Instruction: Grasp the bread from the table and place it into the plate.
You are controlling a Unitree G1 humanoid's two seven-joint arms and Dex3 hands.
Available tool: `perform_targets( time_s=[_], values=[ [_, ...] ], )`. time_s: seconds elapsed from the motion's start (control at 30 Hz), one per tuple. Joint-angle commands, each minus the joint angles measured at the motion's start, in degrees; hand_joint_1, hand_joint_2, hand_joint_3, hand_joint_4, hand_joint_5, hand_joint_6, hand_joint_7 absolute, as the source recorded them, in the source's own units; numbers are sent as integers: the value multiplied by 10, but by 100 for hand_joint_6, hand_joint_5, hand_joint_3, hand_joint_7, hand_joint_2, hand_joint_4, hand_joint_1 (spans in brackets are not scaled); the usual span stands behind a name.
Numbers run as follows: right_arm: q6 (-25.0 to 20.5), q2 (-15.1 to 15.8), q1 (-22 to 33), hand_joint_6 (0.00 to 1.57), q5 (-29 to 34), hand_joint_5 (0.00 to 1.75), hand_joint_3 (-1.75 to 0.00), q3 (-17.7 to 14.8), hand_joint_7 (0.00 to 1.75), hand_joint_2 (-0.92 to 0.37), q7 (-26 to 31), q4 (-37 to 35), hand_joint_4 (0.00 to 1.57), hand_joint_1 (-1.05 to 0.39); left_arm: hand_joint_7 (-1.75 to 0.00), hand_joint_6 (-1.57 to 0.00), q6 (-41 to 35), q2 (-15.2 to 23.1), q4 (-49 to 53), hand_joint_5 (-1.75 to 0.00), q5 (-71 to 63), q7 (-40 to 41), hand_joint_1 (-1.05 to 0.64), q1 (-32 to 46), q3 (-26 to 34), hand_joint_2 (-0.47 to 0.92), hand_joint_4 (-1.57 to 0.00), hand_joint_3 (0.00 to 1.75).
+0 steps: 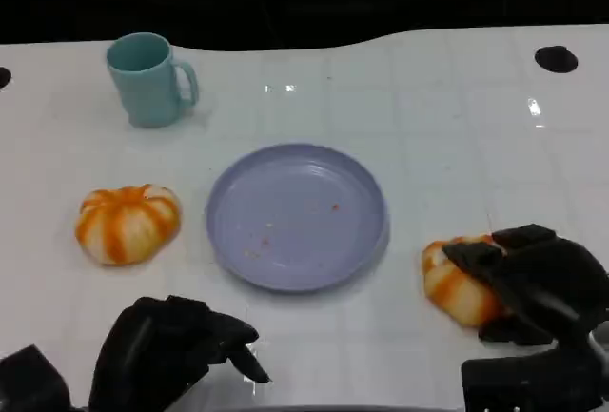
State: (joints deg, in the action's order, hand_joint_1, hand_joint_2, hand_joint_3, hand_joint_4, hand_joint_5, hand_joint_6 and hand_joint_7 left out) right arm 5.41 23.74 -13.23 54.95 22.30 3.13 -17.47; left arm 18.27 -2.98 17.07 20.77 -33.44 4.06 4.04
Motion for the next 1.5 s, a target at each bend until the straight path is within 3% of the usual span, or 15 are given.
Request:
perform_targets(
  time_s=[0.03, 0.17, 0.27, 0.47, 0.6, 0.77, 0.9, 0.93, 0.97, 1.0, 1.1, 1.17, 1.27, 1.37, 1.5],
  values=[
    [-30, -14, -19, 58, -21, 27, -1, 7, 8, -92, -30, -15, 52, -50, -1, -157, 0, 6, -6, -95, -3, 5, -97, 7, 0, 89, -121, 0],
    [-68, -22, -42, 79, -55, 45, -7, 10, 12, -92, -117, -9, 72, -45, -1, -156, -3, 5, -11, -95, -4, 9, -96, 10, -2, 89, -121, 0],
    [-84, -27, -57, 91, -69, 76, -9, 12, 8, -92, -145, -11, 65, -43, -1, -156, -5, 5, -15, -94, -4, 9, -96, 12, -3, 89, -121, 0],
    [-103, -36, -88, 95, -88, 76, -14, 19, 7, -92, -162, -37, 63, -34, -1, -156, 0, 5, -16, -94, -8, 12, -96, 14, -5, 90, -122, 0],
    [-96, -34, -114, 106, -35, 99, -11, 68, 10, -92, -116, -88, 81, -27, -1, -157, -10, 4, -24, -94, -5, 16, -96, 17, -6, 89, -123, 0],
    [-77, -38, -140, 103, 6, 90, -29, 107, 3, -92, -5, -159, 91, -29, -1, -157, -2, 3, -21, -94, -6, 13, -96, 17, -7, 90, -123, 0],
    [-52, -45, -157, 122, 3, 153, -26, 112, 12, -92, 82, -211, 81, -26, -1, -156, 2, 4, -21, -94, -8, 15, -96, 18, -9, 90, -123, 0],
    [-45, -46, -162, 124, 2, 160, -26, 112, 14, -92, 104, -223, 80, -26, -1, -156, 0, 4, -22, -94, -9, 17, -96, 18, -9, 90, -123, 0],
    [-40, -47, -166, 123, 0, 167, -26, 111, 26, -92, 119, -232, 81, -26, -1, -157, -1, 4, -23, -94, -8, 18, -96, 19, -10, 90, -124, 0],
    [-34, -49, -169, 102, -4, 172, -25, 109, 76, -92, 132, -240, 83, -27, -1, -157, -1, 4, -23, -94, -7, 17, -96, 19, -10, 90, -124, 0],
    [-21, -50, -178, 77, -12, 174, -23, 103, 135, -92, 173, -257, 87, -27, -1, -157, 0, 4, -22, -93, -9, 18, -96, 19, -10, 90, -124, 0],
    [-13, -48, -183, 72, -16, 175, -23, 101, 146, -92, 190, -262, 87, -28, -1, -157, 1, 4, -21, -93, -9, 18, -96, 18, -10, 90, -124, 0],
    [0, -46, -185, 72, -25, 175, -21, 93, 144, -92, 209, -260, 87, -26, -1, -157, 1, 4, -21, -93, -8, 17, -96, 18, -9, 90, -124, 0],
    [20, -41, -178, 79, -40, 175, -19, 80, 128, -92, 223, -241, 91, -27, -1, -157, 5, 5, -20, -93, -9, 16, -96, 21, -9, 90, -125, 0],
    [26, -37, -172, 65, -55, 175, -24, 63, 169, -92, 221, -204, 91, -24, 0, -156, -2, 7, -32, -93, -5, 13, -95, 26, -10, 90, -123, 0]
  ],
)
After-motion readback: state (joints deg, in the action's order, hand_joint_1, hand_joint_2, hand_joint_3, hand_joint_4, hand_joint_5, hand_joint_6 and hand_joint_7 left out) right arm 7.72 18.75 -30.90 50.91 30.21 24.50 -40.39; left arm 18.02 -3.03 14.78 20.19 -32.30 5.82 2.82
